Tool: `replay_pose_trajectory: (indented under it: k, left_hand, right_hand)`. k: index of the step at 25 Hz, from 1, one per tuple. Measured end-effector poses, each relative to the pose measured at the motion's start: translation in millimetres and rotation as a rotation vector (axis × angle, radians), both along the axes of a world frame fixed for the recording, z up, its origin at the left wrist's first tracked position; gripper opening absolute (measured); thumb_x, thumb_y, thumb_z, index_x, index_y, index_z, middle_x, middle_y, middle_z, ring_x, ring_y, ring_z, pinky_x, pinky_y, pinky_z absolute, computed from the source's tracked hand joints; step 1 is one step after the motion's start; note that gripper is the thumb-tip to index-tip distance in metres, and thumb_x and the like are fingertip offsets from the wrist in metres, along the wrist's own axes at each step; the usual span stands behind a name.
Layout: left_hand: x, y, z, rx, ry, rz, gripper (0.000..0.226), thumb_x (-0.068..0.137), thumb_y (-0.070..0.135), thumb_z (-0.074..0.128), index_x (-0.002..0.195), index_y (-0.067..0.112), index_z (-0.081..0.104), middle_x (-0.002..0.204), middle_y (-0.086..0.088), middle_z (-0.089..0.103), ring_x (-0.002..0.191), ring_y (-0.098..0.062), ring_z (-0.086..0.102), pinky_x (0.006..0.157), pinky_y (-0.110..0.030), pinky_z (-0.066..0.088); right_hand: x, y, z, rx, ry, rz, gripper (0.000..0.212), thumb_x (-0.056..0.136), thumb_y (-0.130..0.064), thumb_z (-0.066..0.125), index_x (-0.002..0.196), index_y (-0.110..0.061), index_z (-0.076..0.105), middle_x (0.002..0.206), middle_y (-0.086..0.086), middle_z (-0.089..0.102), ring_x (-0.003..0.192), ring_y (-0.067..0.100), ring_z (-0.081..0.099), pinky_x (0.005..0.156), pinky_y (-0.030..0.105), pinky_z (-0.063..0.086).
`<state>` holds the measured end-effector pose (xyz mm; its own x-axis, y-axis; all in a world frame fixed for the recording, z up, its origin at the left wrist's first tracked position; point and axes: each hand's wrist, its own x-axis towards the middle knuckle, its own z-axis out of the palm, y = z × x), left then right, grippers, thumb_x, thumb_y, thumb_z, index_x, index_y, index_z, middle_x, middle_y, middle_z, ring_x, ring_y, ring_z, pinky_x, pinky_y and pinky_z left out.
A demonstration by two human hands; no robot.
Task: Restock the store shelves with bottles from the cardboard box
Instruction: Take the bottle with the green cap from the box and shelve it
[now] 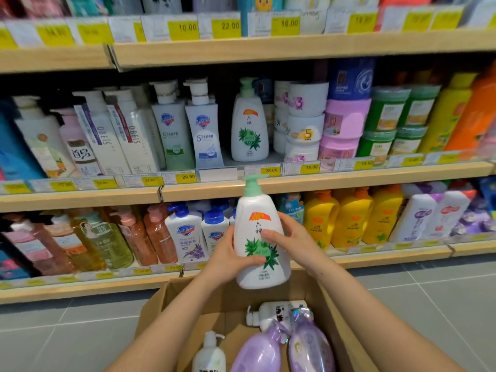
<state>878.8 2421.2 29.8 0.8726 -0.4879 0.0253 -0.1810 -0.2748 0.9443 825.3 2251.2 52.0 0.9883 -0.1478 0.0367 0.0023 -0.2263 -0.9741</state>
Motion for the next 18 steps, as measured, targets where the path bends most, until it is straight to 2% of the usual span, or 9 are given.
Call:
replay_pose_trajectory:
  k: [3, 5, 8, 11, 13, 15, 18]
  left_hand:
    - [6.3, -12.2, 22.4, 0.017, -0.108, 0.012, 0.076, 0.061, 0.023, 0.086, 0.121, 0.029, 0.041, 0.11, 0.013, 0.059, 0.099, -0.006, 0.06, 0.075, -0.025, 0.055]
    - [10.8, -21.0, 34.4, 0.061, -0.177, -0.029, 0.076, 0.061, 0.023, 0.086, 0.121, 0.031, 0.039, 0.108, 0.018, 0.056, 0.097, -0.004, 0.058, 0.076, -0.023, 0.053]
    - [19.6, -32.3, 47.1, 0.109, -0.243, -0.074, 0.078, 0.06, 0.028, 0.086, 0.122, 0.031, 0.039, 0.109, 0.015, 0.057, 0.099, -0.009, 0.059, 0.08, -0.029, 0.053]
    - [31.3, -36.8, 60.7, 0.12, -0.25, -0.136, 0.083, 0.06, 0.034, 0.085, 0.126, 0.042, 0.036, 0.114, 0.015, 0.058, 0.104, -0.008, 0.058, 0.082, -0.029, 0.053]
    - [44.6, -26.3, 69.8, 0.121, -0.307, -0.129, 0.087, 0.061, 0.043, 0.083, 0.133, 0.043, 0.033, 0.125, 0.019, 0.052, 0.111, -0.002, 0.053, 0.088, -0.026, 0.049]
    - [64.3, -5.9, 75.8, 0.158, -0.462, 0.105, 0.074, 0.074, 0.043, 0.073, 0.136, 0.028, 0.036, 0.126, 0.014, 0.048, 0.113, -0.003, 0.048, 0.093, -0.027, 0.043]
    - [102.9, 28.3, 79.6, 0.306, -0.694, 0.543, 0.043, 0.088, 0.028, 0.058, 0.123, 0.006, 0.045, 0.118, -0.009, 0.051, 0.111, -0.023, 0.048, 0.093, -0.034, 0.04]
  right_hand:
    - [6.7, -5.7, 25.4, -0.054, -0.022, 0.021, 0.063, 0.072, -0.038, 0.074, 0.127, -0.034, 0.043, 0.115, -0.008, 0.062, 0.101, 0.008, 0.061, 0.083, 0.03, 0.054]
    - [11.7, -13.4, 38.9, -0.062, -0.058, -0.018, 0.074, 0.063, -0.036, 0.081, 0.126, -0.031, 0.041, 0.113, -0.005, 0.062, 0.101, 0.011, 0.062, 0.084, 0.035, 0.054]
    - [17.4, -26.0, 56.7, 0.001, -0.084, -0.054, 0.069, 0.06, -0.018, 0.086, 0.115, -0.028, 0.045, 0.105, -0.001, 0.063, 0.095, 0.015, 0.063, 0.08, 0.034, 0.056]
    - [25.9, -34.5, 67.5, 0.027, -0.113, -0.084, 0.064, 0.058, -0.014, 0.086, 0.107, -0.03, 0.049, 0.103, 0.002, 0.066, 0.095, 0.02, 0.065, 0.078, 0.037, 0.057]
    - [34.8, -38.1, 78.7, 0.038, -0.159, -0.106, 0.065, 0.058, -0.014, 0.086, 0.108, -0.033, 0.049, 0.105, 0.002, 0.065, 0.096, 0.019, 0.065, 0.078, 0.036, 0.057]
    - [46.8, -42.1, 95.8, -0.013, -0.22, -0.113, 0.068, 0.059, -0.017, 0.086, 0.112, -0.034, 0.047, 0.106, -0.002, 0.065, 0.097, 0.014, 0.063, 0.079, 0.035, 0.055]
    - [68.6, -43.5, 125.0, -0.077, -0.304, -0.084, 0.072, 0.064, -0.012, 0.083, 0.12, -0.031, 0.042, 0.11, -0.007, 0.063, 0.097, 0.008, 0.063, 0.073, 0.019, 0.053]
